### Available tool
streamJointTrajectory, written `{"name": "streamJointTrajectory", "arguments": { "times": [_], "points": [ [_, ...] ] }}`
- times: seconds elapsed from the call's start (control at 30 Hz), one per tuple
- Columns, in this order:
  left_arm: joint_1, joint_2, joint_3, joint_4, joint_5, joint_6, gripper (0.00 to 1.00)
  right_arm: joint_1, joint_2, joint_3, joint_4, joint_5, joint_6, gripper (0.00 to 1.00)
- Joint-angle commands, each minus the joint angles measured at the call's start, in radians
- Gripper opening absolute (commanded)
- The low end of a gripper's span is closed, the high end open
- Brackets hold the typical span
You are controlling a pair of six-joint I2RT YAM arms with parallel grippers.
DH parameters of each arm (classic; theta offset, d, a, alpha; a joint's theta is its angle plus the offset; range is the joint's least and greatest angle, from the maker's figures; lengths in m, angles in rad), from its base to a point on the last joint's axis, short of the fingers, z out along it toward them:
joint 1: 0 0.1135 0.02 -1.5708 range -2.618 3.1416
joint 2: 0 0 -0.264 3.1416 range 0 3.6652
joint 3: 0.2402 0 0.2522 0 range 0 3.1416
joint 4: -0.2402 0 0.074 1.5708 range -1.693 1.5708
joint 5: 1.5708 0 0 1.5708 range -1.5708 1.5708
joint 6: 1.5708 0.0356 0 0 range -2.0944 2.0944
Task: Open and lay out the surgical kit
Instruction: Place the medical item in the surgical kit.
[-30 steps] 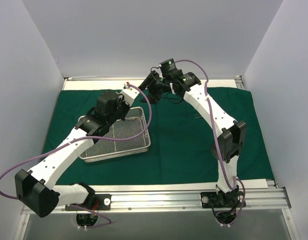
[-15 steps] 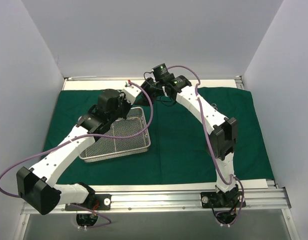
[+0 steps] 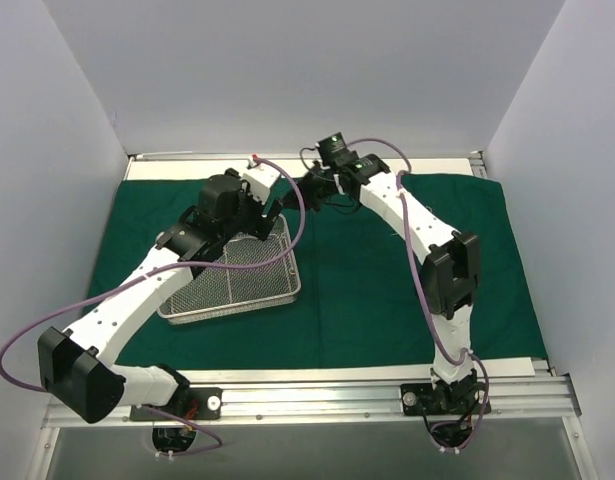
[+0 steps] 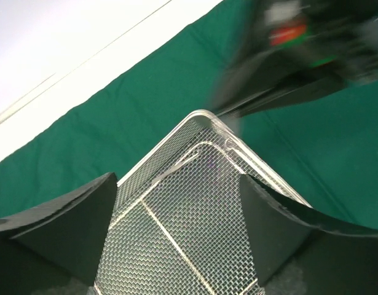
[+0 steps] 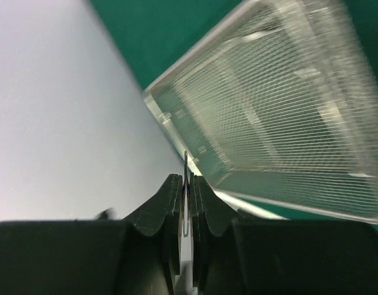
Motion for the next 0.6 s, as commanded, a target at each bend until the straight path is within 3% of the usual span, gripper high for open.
{"name": "streamJointTrajectory", "arguments": {
  "times": [0.0,0.07,0.23,0.37,0.5,0.57],
  "points": [
    [0.028,-0.037,0.031,-0.026,-0.073,-0.097,0.91,-0.11,-0.102,-0.147,-0.058,0.071,-0.044,0.0],
    [0.054,-0.04,0.032,-0.078,-0.108,-0.172,0.97,-0.174,-0.149,-0.247,-0.088,0.105,-0.064,0.0],
    [0.154,-0.04,0.006,-0.164,-0.07,-0.281,0.97,-0.309,-0.235,-0.421,-0.119,0.155,-0.095,0.0],
    [0.2,0.007,0.011,-0.225,0.037,-0.335,0.97,-0.423,-0.272,-0.473,-0.214,0.25,-0.126,0.0],
    [0.286,0.113,0.061,-0.313,0.178,-0.367,0.94,-0.536,-0.281,-0.548,-0.203,0.281,-0.12,0.0],
    [0.3,0.115,0.055,-0.293,0.179,-0.363,0.94,-0.549,-0.261,-0.547,-0.208,0.295,-0.12,0.0]
  ]
}}
